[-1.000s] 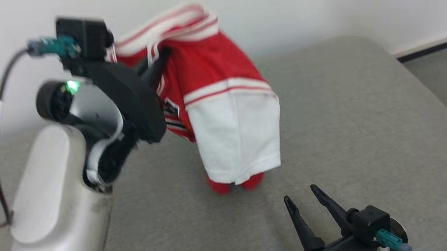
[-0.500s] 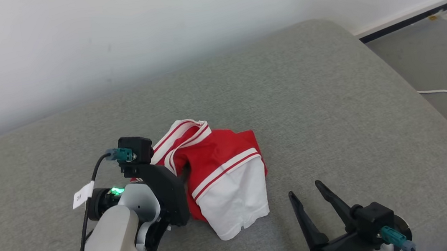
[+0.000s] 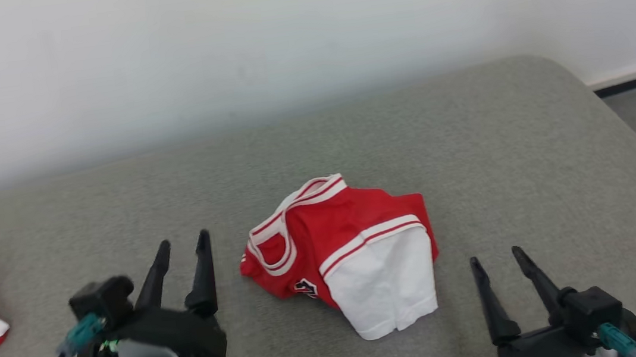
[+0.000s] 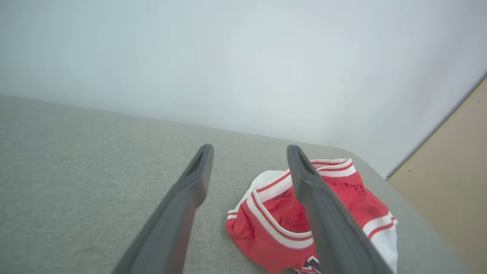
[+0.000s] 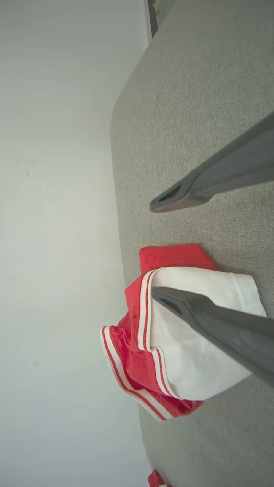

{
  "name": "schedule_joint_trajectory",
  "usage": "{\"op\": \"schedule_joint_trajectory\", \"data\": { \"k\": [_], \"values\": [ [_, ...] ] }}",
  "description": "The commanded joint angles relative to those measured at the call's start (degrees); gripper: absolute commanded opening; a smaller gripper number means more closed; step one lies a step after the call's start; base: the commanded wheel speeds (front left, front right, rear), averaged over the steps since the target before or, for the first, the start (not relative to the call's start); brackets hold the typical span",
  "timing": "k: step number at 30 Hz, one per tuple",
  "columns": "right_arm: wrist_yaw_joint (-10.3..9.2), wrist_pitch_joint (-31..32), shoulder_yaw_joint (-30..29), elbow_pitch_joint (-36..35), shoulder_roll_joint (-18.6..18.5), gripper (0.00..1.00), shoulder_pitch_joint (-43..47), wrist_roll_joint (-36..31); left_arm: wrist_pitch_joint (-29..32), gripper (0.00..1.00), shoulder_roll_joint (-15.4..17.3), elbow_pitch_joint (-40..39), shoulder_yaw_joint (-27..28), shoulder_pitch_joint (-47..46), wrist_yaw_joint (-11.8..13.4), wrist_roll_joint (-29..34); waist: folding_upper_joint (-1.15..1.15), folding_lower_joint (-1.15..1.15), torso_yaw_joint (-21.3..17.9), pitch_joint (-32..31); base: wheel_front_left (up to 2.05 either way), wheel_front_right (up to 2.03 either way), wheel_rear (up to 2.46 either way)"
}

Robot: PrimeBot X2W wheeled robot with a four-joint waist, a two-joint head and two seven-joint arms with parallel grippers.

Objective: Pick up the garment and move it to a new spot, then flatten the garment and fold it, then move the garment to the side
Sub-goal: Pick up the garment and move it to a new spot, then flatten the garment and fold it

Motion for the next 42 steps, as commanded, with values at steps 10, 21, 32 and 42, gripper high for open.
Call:
{"op": "schedule_joint_trajectory", "data": {
  "k": [10,21,32,42],
  "values": [
    [-0.12,1.38,-3.27,-4.64,-2.65,1.00,4.02,-2.05,-4.38,1.00,2.94,-13.89,4.19,14.70,2.15,7.16,0.00,0.00,8.32,-3.74,0.00,0.00,0.00],
    [-0.12,1.49,-3.90,-4.35,-5.04,1.00,5.99,-1.11,-4.33,1.00,1.29,-18.80,9.17,26.52,0.49,13.76,0.00,0.00,9.86,-3.94,0.00,0.00,0.00],
    [-0.12,1.64,-4.44,-4.15,-4.16,1.00,5.93,-1.46,-4.33,1.00,-0.12,-19.78,11.12,28.50,-0.52,15.50,0.00,0.00,9.15,-3.68,0.00,0.00,0.00],
    [-0.12,1.81,-4.16,-4.07,-3.60,1.00,5.72,-1.50,-4.34,1.00,-1.14,-19.39,11.34,27.65,-1.15,16.46,0.00,0.00,8.93,-3.26,0.00,0.00,0.00]
  ]
}}
